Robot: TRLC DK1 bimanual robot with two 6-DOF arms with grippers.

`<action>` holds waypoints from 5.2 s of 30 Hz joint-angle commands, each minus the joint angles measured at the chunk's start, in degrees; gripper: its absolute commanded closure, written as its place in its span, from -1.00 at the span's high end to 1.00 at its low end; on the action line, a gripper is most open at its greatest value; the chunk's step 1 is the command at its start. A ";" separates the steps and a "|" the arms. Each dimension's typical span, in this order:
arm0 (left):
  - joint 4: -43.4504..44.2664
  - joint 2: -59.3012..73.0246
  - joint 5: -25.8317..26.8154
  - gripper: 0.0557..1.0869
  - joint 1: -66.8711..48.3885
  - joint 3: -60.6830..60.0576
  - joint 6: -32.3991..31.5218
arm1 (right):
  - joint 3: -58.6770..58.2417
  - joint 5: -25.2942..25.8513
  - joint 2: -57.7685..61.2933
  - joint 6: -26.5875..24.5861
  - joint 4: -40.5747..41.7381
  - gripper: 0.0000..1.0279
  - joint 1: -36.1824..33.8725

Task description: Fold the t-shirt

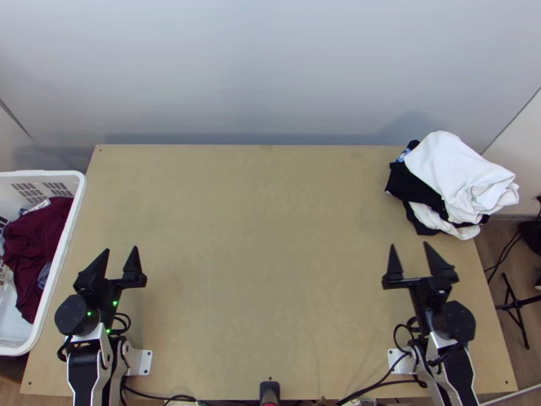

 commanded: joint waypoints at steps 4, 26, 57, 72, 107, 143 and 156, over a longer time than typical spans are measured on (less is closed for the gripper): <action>-2.87 11.33 -1.18 0.90 -1.45 10.86 3.15 | 10.55 -0.41 10.69 1.37 0.84 0.92 -4.16; -22.47 64.24 -1.97 0.90 -5.93 79.68 6.40 | 72.34 -1.81 61.49 1.46 -23.59 0.91 1.46; -27.13 81.82 -5.57 0.90 -9.27 89.44 11.50 | 83.85 -11.30 80.12 8.67 -22.98 0.91 1.02; -30.56 83.84 -5.13 0.90 7.07 88.38 18.88 | 81.92 -11.22 78.98 8.14 -23.59 0.91 3.66; -30.64 123.48 8.93 0.90 41.53 99.90 25.65 | 76.73 -9.63 79.77 5.77 -23.59 0.91 6.56; -26.42 139.12 5.85 0.89 43.28 98.58 26.44 | 75.15 -7.17 80.65 2.87 -24.91 0.91 4.80; -26.42 135.43 6.12 -0.64 42.41 97.70 25.56 | 74.71 -6.56 81.09 1.99 -25.44 0.91 4.45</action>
